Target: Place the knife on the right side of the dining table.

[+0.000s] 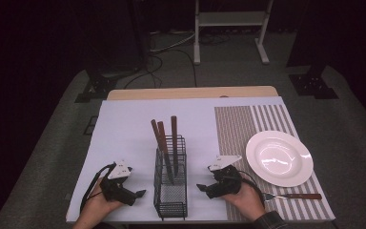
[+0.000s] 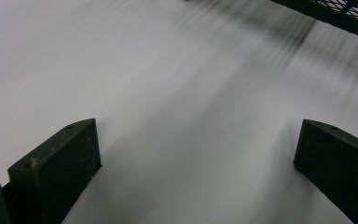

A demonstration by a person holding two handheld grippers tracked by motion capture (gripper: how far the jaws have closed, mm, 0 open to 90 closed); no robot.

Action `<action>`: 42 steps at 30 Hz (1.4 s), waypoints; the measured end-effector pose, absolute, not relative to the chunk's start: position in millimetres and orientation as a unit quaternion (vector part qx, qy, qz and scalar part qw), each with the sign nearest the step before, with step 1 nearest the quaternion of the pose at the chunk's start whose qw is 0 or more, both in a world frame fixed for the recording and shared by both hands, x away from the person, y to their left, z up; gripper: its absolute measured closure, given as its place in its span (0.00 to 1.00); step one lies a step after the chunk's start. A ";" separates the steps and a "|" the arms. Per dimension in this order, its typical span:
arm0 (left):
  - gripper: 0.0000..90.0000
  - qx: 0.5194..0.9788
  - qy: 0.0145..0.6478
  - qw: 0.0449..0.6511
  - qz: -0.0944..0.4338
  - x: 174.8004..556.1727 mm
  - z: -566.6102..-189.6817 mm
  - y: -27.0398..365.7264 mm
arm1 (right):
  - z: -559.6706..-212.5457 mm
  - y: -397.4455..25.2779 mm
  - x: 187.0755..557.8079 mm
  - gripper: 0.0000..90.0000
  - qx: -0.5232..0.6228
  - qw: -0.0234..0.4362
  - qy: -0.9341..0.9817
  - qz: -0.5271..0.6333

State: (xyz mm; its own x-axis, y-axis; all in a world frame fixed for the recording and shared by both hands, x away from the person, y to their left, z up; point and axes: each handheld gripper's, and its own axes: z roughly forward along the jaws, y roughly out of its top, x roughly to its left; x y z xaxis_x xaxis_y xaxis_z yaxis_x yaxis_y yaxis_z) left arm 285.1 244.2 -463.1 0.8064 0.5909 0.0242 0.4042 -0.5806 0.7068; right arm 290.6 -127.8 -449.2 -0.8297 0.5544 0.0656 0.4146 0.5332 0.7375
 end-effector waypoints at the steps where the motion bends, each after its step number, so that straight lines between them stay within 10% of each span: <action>1: 0.00 0.880 0.283 0.360 0.130 285.0 -463.0 244.2 | -447.5 -129.0 291.3 0.31 0.281 0.087 0.869 0.398; 42: 0.00 0.878 0.286 0.361 0.128 284.9 -463.1 244.2 | -367.8 -135.8 322.1 0.59 0.274 0.079 0.825 0.489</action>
State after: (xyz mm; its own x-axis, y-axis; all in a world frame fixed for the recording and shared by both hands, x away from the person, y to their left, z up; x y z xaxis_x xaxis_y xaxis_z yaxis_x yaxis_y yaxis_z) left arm 284.9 244.2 -463.1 0.8042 0.5941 0.0186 0.4091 -0.5760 0.7077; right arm 322.1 -135.8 -367.8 -0.8376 0.5287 0.1374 0.3742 0.3722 0.8494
